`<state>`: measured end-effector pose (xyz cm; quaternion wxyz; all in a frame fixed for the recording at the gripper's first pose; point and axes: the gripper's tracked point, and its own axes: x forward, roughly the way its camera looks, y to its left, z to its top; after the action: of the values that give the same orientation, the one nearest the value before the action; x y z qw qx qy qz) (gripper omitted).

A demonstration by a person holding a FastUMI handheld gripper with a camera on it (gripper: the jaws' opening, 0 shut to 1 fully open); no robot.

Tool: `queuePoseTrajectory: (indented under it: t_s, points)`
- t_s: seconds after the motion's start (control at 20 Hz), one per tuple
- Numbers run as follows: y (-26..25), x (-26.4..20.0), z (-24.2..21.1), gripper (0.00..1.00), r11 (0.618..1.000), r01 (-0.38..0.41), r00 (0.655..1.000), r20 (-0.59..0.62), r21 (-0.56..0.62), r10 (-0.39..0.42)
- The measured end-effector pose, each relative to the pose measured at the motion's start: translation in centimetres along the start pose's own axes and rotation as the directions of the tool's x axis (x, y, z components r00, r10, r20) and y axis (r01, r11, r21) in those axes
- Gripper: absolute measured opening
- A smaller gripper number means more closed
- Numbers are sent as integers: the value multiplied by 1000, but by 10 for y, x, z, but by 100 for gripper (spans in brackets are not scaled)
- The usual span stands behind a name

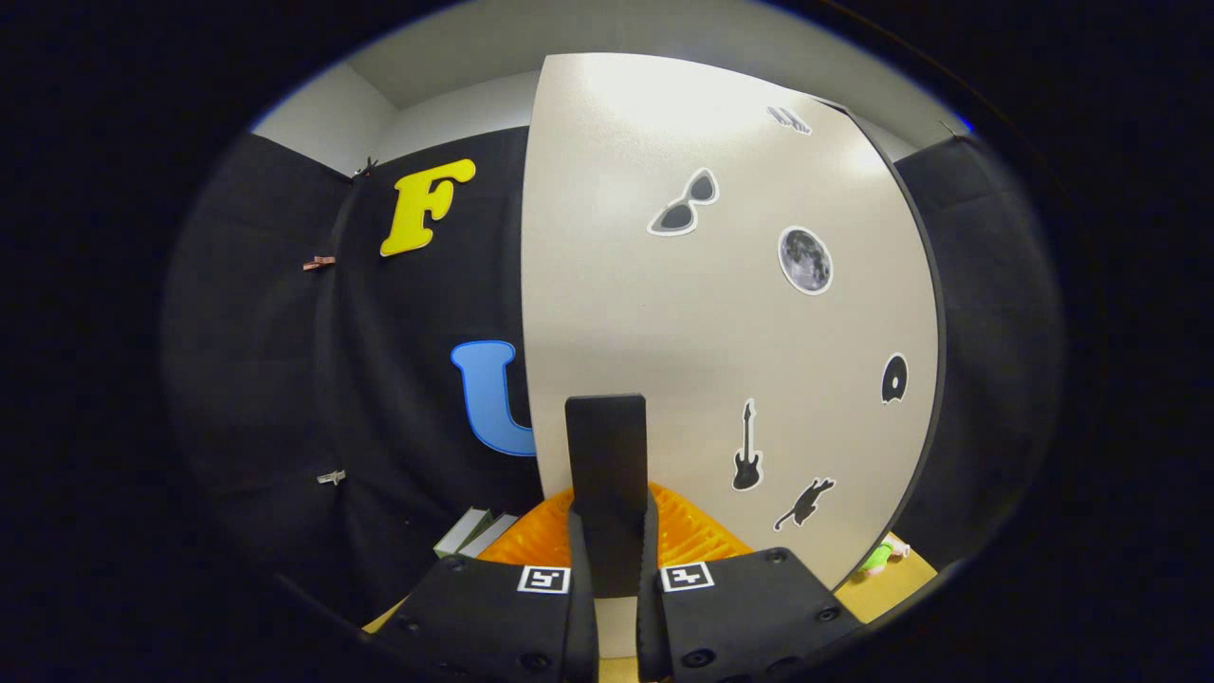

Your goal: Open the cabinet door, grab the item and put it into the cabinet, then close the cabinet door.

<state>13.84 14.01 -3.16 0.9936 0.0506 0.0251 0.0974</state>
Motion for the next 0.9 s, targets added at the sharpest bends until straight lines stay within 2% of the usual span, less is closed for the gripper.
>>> queuePoseTrajectory:
  t_s: [0.45, 0.9]
  points:
    - [-15, -21, -1, 20, 998, -61, 998, -21, 11, 62]
    - [-34, -37, 1, 19, 999, -15, 1000, -19, 29, 16]
